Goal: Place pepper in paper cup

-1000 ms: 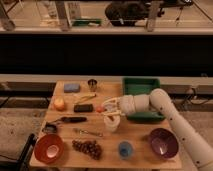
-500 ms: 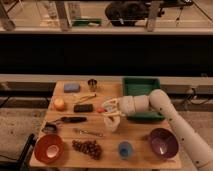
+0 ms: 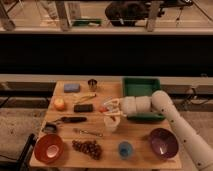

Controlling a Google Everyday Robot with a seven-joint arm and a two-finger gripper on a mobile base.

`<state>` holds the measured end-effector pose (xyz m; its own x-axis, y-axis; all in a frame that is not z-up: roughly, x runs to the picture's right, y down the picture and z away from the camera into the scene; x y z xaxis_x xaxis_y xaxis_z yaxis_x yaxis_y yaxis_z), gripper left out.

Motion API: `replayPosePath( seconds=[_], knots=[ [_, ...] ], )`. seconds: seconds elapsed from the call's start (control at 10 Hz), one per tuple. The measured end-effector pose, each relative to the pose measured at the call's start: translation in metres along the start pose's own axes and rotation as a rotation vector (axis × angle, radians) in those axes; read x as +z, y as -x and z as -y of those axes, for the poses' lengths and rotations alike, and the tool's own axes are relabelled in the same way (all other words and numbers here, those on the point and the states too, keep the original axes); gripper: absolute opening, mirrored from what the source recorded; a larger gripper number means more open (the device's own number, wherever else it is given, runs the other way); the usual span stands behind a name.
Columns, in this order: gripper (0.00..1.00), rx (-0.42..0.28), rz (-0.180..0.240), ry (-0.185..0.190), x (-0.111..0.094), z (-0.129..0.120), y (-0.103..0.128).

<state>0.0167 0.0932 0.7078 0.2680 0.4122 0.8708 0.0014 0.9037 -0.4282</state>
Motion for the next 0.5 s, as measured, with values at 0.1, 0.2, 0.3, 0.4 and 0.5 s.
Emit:
replayPosePath(
  seconds=[0.1,0.2,0.3,0.4,0.5],
  knots=[
    [0.8,0.003,-0.001,-0.006,-0.0007,0.0003,-0.0002],
    [0.8,0.005,-0.001,-0.01,-0.0006,0.0005,-0.0003],
    [0.8,0.006,-0.001,-0.013,-0.0016,0.0006,-0.0005],
    [0.8,0.008,0.002,-0.019,-0.0034,0.0004,-0.0005],
    [0.8,0.006,0.004,-0.023,-0.0041,0.0007,0.0006]
  ],
)
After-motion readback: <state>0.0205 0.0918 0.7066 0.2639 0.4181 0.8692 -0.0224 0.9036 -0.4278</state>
